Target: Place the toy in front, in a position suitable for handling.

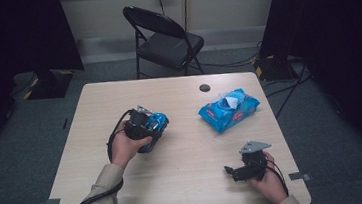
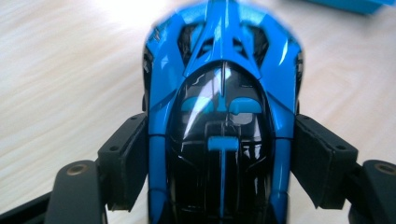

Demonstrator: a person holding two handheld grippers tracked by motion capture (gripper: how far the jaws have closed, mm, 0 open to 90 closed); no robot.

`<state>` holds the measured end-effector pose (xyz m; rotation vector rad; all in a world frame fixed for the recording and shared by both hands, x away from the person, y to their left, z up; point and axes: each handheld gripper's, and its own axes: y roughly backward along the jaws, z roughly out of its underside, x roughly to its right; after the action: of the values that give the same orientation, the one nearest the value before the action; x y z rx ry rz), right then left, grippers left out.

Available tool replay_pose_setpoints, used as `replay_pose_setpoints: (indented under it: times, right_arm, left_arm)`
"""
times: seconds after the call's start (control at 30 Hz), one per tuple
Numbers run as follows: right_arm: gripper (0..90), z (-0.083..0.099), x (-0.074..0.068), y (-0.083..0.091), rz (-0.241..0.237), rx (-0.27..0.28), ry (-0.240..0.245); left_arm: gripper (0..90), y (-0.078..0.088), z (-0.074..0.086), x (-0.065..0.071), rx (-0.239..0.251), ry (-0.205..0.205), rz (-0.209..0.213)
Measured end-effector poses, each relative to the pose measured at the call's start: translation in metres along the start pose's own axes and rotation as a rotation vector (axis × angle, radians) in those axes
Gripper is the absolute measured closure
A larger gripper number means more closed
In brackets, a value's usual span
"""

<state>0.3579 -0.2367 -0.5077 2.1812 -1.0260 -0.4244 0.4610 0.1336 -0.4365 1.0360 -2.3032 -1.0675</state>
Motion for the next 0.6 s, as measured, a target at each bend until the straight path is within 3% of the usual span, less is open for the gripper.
replay_pose_setpoints:
  times: [0.17, 0.3, 0.6]
  right_arm:
    - [1.8, 0.000, 0.000, 0.000, -0.002, -0.004, 0.003]
    - [1.8, 0.000, 0.000, 0.000, -0.002, -0.005, 0.004]
    - [1.7, 0.000, 0.000, 0.000, -0.003, -0.005, 0.003]
  left_arm:
    - [27.0, -0.010, -0.001, 0.023, -0.023, -0.050, 0.050]
    - [27.0, -0.019, -0.003, 0.033, -0.048, -0.086, 0.050]
    - [27.0, -0.030, 0.000, 0.037, -0.055, -0.081, 0.056]
